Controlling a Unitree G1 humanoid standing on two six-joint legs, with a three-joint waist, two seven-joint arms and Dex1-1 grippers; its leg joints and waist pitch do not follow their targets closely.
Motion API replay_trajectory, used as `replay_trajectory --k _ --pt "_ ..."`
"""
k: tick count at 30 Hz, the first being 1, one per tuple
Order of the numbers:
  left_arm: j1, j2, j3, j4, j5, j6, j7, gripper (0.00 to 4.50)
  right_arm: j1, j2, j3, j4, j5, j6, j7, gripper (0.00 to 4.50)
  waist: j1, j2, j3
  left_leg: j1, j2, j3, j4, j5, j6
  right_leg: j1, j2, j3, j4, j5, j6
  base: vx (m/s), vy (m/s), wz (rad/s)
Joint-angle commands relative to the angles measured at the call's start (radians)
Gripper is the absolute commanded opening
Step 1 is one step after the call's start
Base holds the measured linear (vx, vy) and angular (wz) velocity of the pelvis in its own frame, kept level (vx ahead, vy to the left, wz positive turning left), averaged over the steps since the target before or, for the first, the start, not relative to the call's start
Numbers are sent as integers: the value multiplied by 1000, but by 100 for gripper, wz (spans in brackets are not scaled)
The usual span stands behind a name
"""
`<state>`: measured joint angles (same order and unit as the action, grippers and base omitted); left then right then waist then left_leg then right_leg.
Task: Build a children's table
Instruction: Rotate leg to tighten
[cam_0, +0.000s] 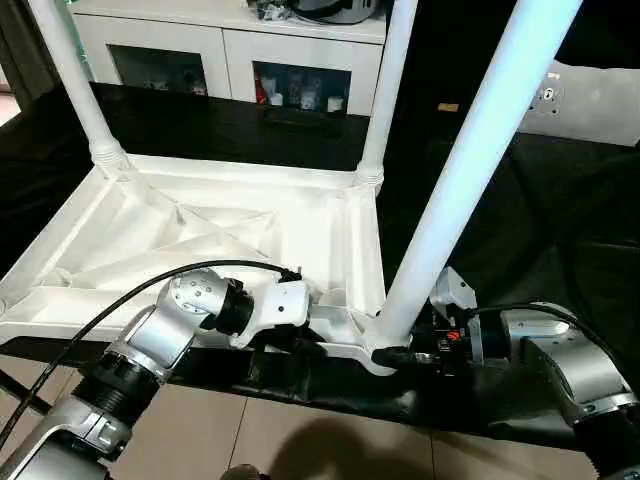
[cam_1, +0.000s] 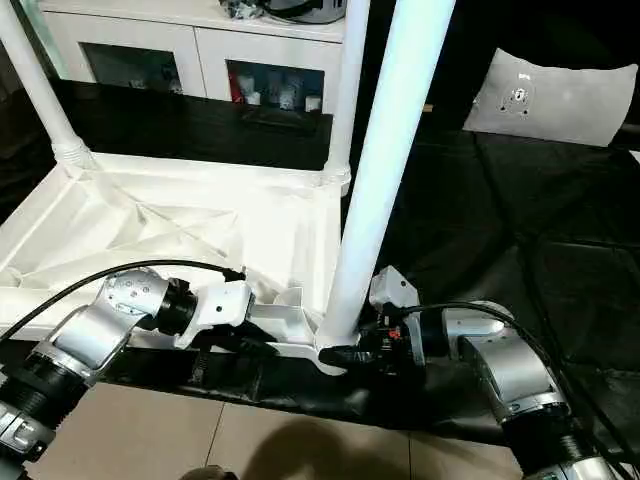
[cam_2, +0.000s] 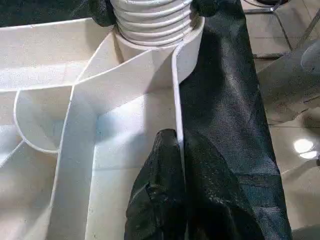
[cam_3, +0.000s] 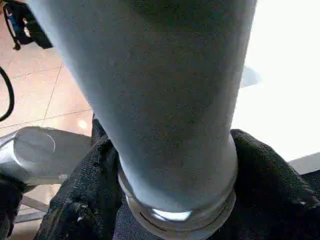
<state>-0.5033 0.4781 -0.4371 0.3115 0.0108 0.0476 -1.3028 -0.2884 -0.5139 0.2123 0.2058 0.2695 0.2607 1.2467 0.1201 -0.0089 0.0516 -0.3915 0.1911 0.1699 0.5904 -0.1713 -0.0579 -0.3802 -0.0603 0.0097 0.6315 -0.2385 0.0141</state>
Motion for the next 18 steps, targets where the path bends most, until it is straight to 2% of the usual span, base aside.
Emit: replay_trajectory --k 1,2,5,7,8,9,10,11,12,13,14,15,17,18 --pt "-6 -26 -9 2 13 34 31 0 29 33 10 -31 44 45 -8 280 -2 -8 -66 28 34 1 -58 -107 61 32 -59 13 -57 82 -248 0 0 0" --pt "-6 -31 -7 2 14 44 42 0 33 40 8 -36 47 52 -17 280 -1 -8 -65 28 34 0 -59 -110 60 31 -59 13 -59 76 -247 0 0 0" --pt "-5 -119 38 -6 24 159 215 0 59 170 -24 -21 18 75 -246 280 -6 -6 -55 32 34 1 -69 -184 26 22 -60 15 -73 -37 -243 0 0 0" --pt "-11 -183 61 -17 26 249 312 0 53 259 -54 9 6 82 -387 280 -17 -8 -49 36 32 -7 -82 -280 -30 20 -66 15 -86 -231 -207 0 0 0" --pt "-11 -183 61 -17 26 249 312 0 53 259 -54 9 6 82 -387 279 -23 -9 -47 34 31 -8 -84 -298 -40 20 -64 15 -87 -262 -197 0 0 0" --pt "-19 -221 74 -16 23 292 360 0 42 309 -82 25 15 98 -458 279 -30 -9 -50 31 30 -13 -87 -308 -48 25 -66 12 -90 -294 -176 0 0 0" --pt "-23 -239 80 -13 23 309 382 0 37 330 -94 30 18 106 -487 279 -39 -10 -49 30 30 -12 -90 -309 -48 20 -65 13 -91 -284 -171 0 0 0" --pt "-32 -263 89 -3 24 330 414 0 30 354 -105 36 19 112 -516 279 -41 -10 -50 31 29 -12 -88 -311 -49 19 -65 13 -92 -284 -168 0 0 0" --pt "-55 -310 107 27 37 366 491 0 17 393 -113 50 2 119 -579 279 -42 -15 -51 30 27 -11 -86 -305 -41 20 -63 13 -95 -282 -161 0 0 0" --pt "-56 -311 107 28 38 366 493 0 17 393 -114 51 1 119 -581 279 -45 -11 -50 31 25 -8 -84 -300 -35 14 -62 15 -98 -273 -160 0 0 0" --pt "-65 -327 114 40 43 375 524 0 11 406 -116 58 -7 121 -607 279 -44 -12 -52 31 24 -8 -83 -293 -31 16 -63 15 -98 -268 -159 0 0 0" --pt "-79 -355 126 55 50 385 563 0 0 429 -131 76 -18 127 -656 279 -42 -9 -54 29 24 -7 -82 -276 -26 16 -63 16 -96 -247 -160 0 0 0" --pt "-99 -401 149 72 61 400 632 0 -20 465 -165 113 -20 129 -728 279 -43 -10 -57 27 23 -6 -79 -238 -16 18 -61 15 -93 -176 -169 0 0 0" --pt "-106 -415 152 75 64 398 645 0 -26 475 -180 126 -22 123 -753 314 -43 -10 -58 26 22 -5 -78 -229 -11 18 -60 15 -92 -156 -172 0 0 0"
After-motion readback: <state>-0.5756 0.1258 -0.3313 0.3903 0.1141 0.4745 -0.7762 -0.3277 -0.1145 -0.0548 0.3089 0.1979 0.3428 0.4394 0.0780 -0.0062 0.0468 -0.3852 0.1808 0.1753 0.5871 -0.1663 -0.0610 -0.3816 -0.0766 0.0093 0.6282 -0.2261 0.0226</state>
